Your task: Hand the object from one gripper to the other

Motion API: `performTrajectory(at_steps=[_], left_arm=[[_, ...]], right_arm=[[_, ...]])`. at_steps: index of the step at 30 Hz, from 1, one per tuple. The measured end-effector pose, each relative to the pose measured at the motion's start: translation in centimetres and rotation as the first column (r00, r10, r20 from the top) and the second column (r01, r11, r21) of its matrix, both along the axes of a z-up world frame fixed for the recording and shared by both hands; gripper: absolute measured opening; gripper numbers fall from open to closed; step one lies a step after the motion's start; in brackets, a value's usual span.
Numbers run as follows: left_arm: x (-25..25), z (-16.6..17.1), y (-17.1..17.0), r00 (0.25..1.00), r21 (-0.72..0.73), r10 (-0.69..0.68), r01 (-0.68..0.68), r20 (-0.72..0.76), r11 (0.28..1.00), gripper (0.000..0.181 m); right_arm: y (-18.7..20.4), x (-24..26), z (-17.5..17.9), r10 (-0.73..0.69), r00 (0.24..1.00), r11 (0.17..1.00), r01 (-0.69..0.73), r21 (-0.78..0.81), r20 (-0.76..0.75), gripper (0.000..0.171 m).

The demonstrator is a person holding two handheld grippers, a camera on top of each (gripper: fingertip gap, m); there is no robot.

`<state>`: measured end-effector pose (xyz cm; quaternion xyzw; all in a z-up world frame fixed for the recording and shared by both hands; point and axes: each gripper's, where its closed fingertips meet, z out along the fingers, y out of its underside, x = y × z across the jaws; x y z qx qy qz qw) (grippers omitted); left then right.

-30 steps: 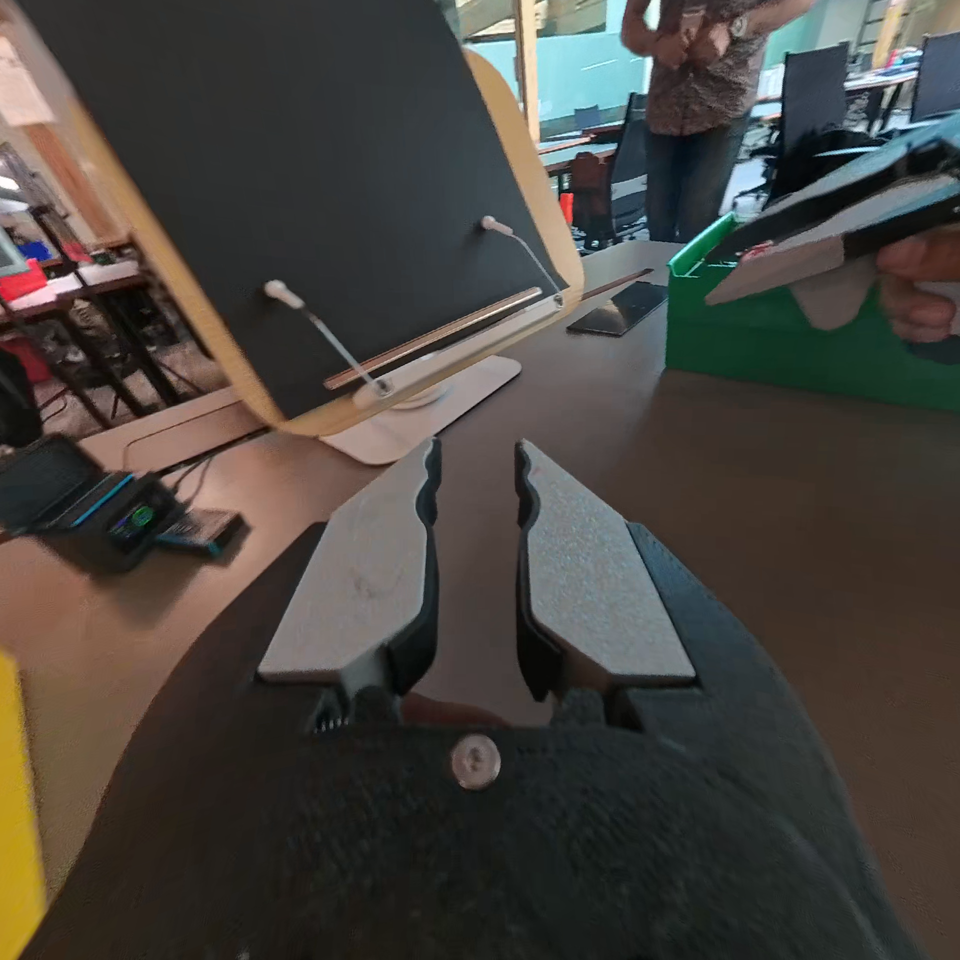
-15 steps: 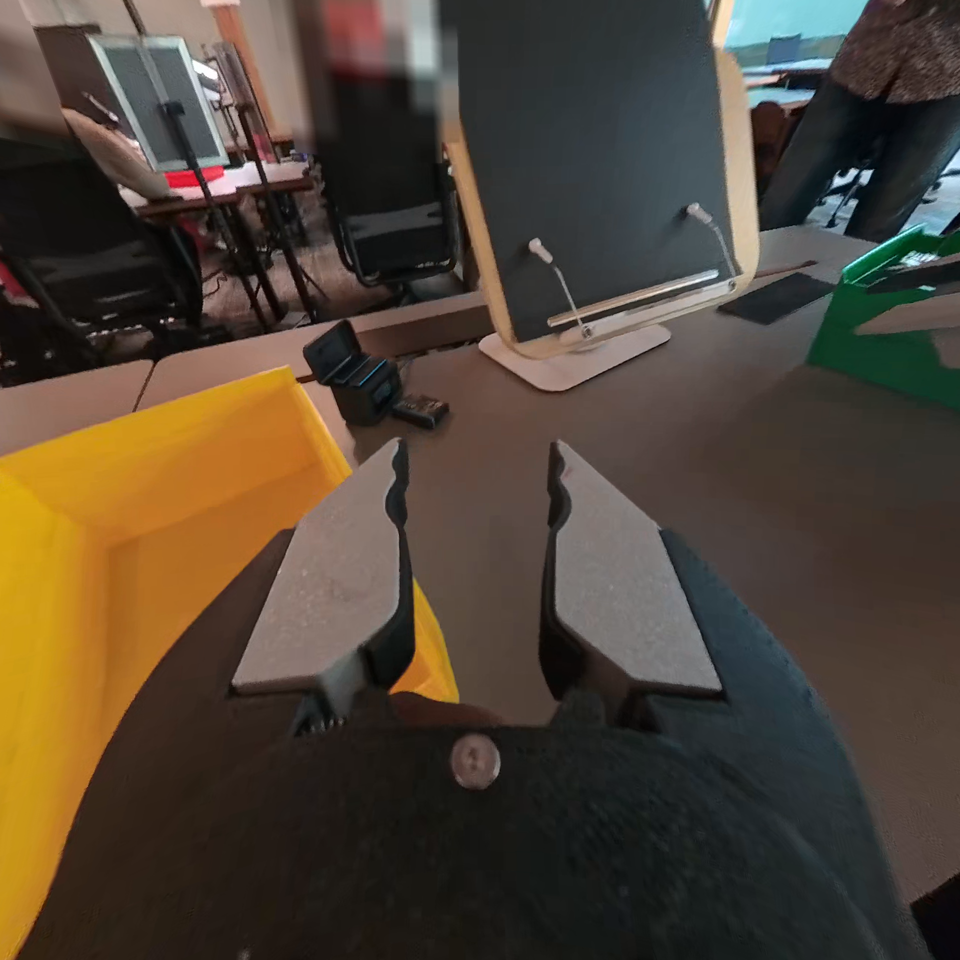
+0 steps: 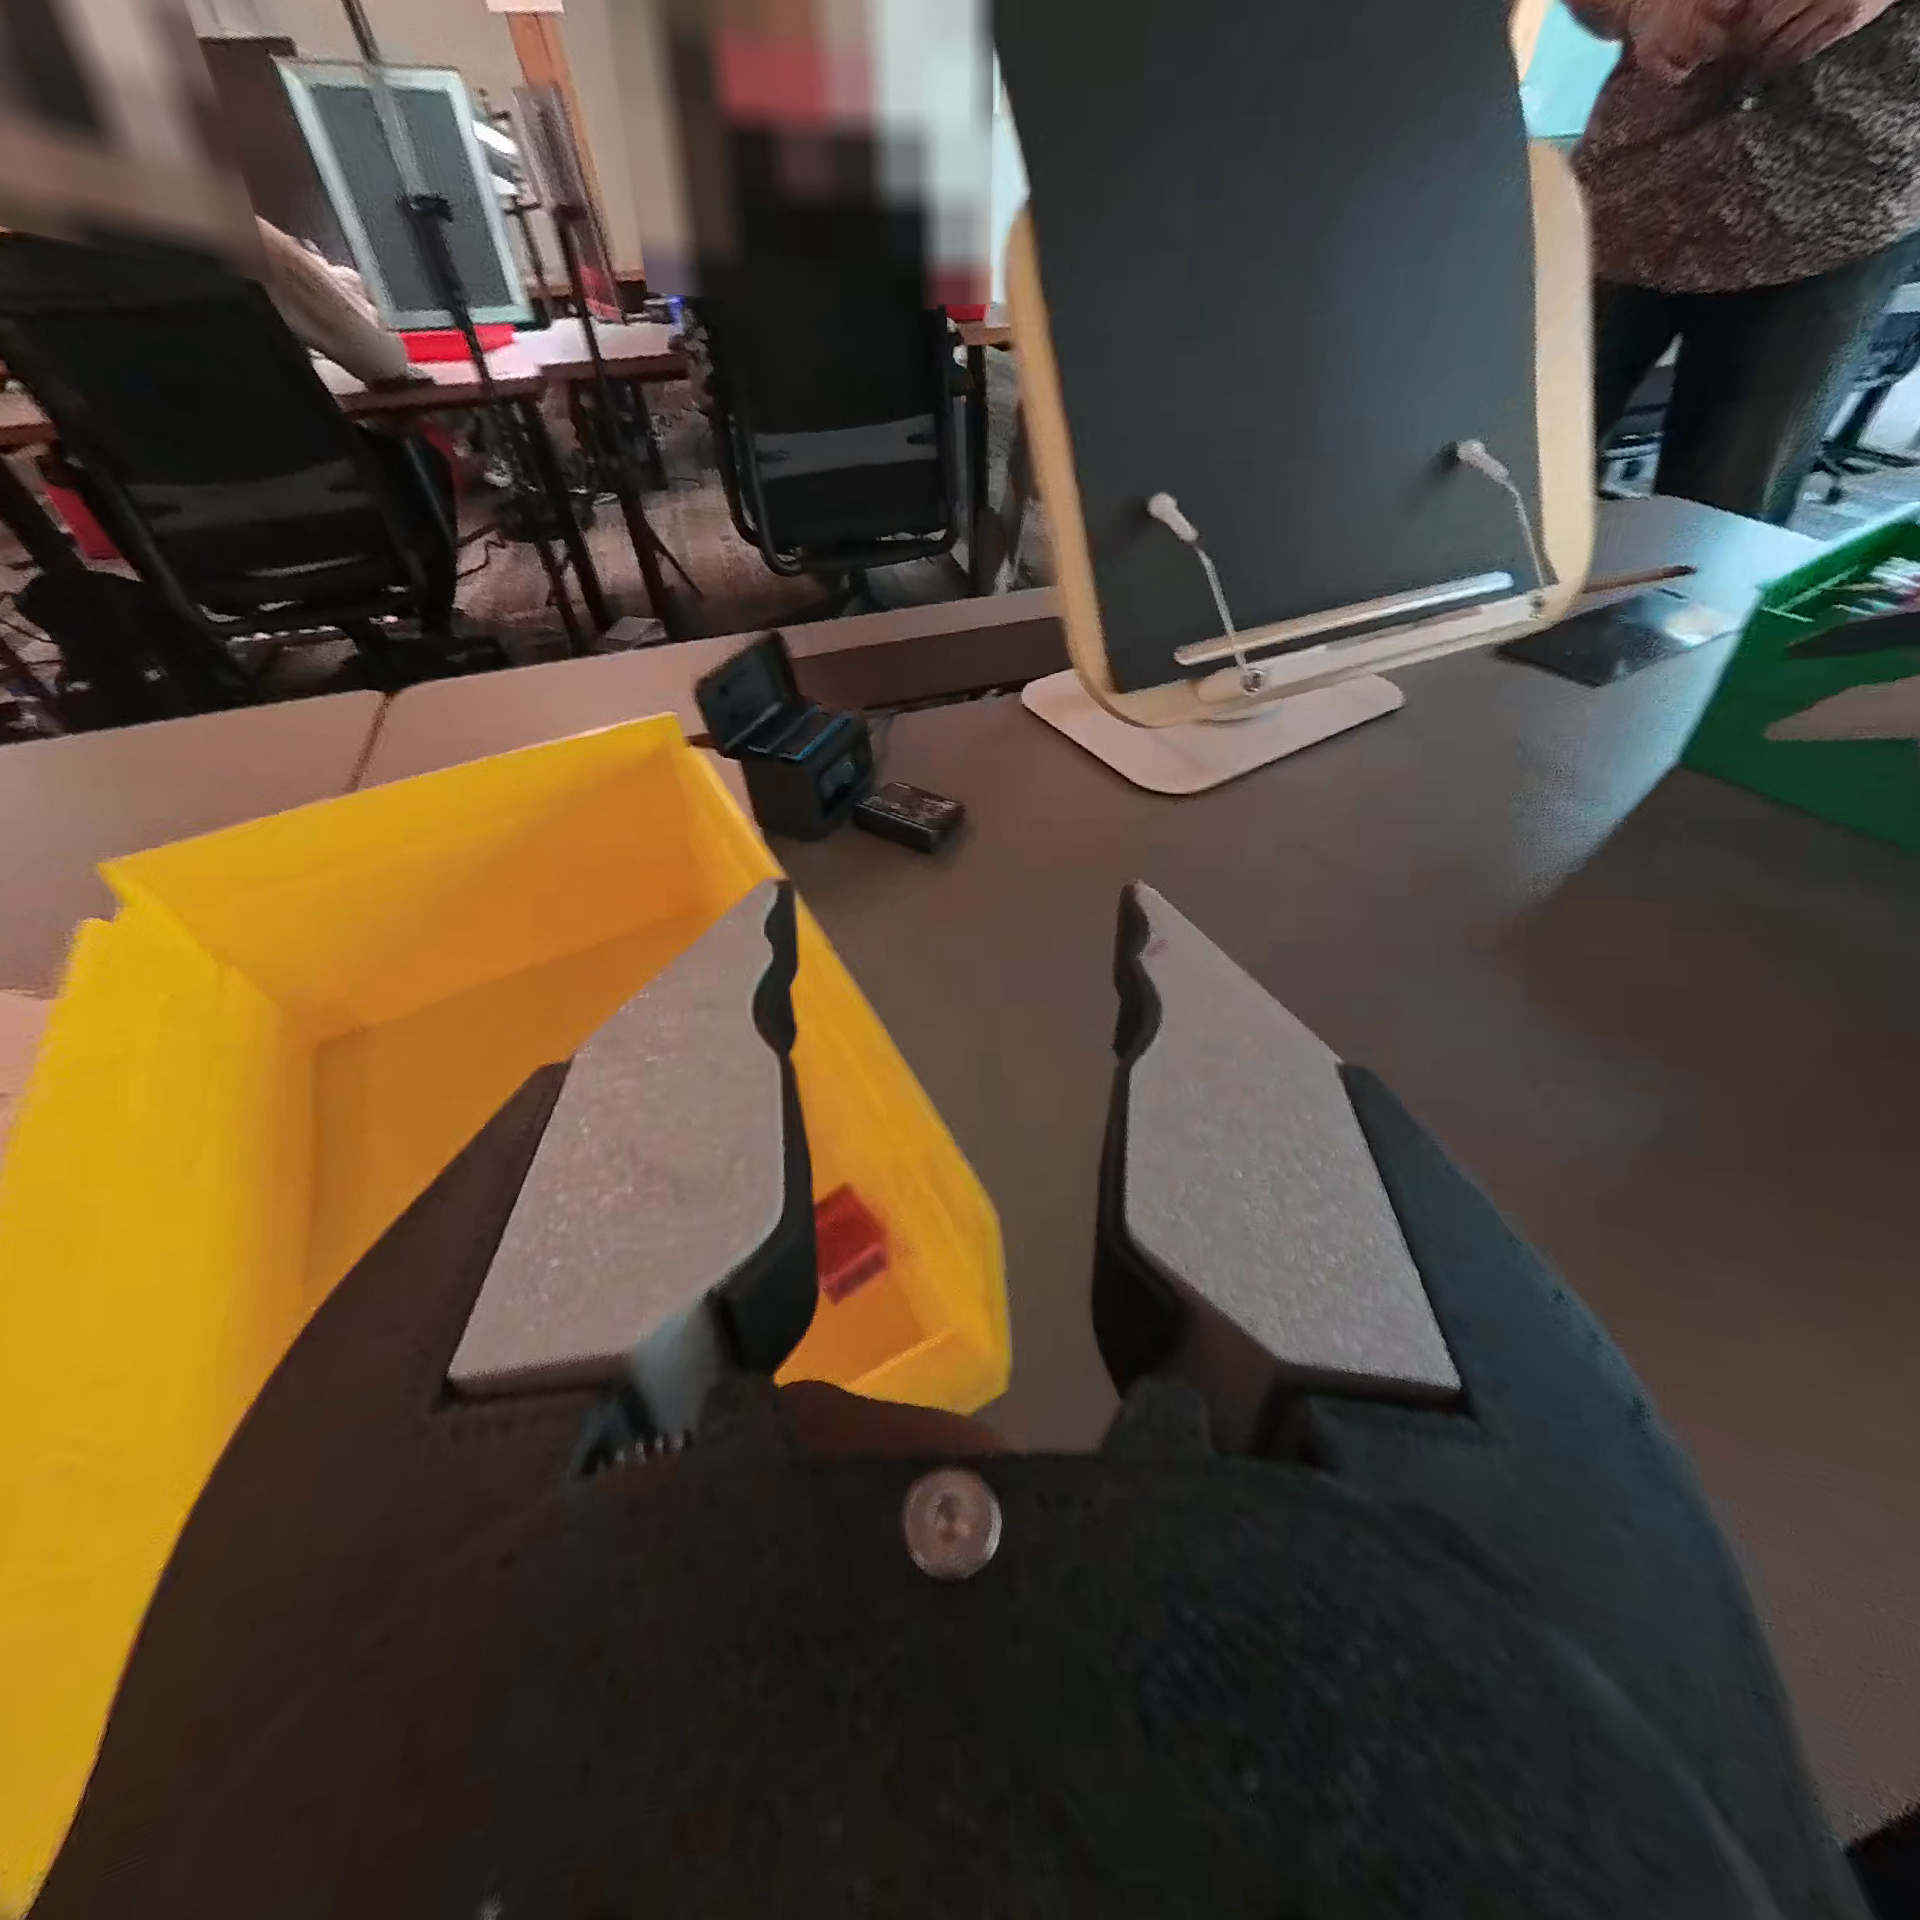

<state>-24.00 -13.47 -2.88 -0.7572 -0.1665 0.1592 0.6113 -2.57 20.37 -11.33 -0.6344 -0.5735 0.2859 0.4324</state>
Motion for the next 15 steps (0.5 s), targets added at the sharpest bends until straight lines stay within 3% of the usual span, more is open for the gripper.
performTrajectory(at_steps=[4,9,13,15], left_arm=[[-3.4,0.5,-2.4,0.999,-0.034,0.031,-0.03,0.008,0.999,0.059],[-6.2,-3.3,-3.2,0.987,-0.247,-0.102,0.131,0.125,0.96,0.057],[-5.0,-8.2,-2.8,0.92,-0.431,-0.298,0.384,0.255,0.817,0.056],[-5.6,-10.5,-2.4,0.905,-0.536,-0.345,0.425,0.248,0.729,0.055]], right_arm=[[-0.5,-0.1,0.2,0.028,0.999,1.0,-0.028,0.014,-0.018,0.059],[-1.2,-0.9,-0.3,0.091,0.995,0.995,-0.09,0.033,-0.047,0.06],[-1.8,-1.6,-1.4,0.135,0.99,0.991,-0.135,0.008,-0.042,0.06],[-1.7,-1.8,-1.9,0.133,0.991,0.991,-0.133,0.026,-0.023,0.06]])
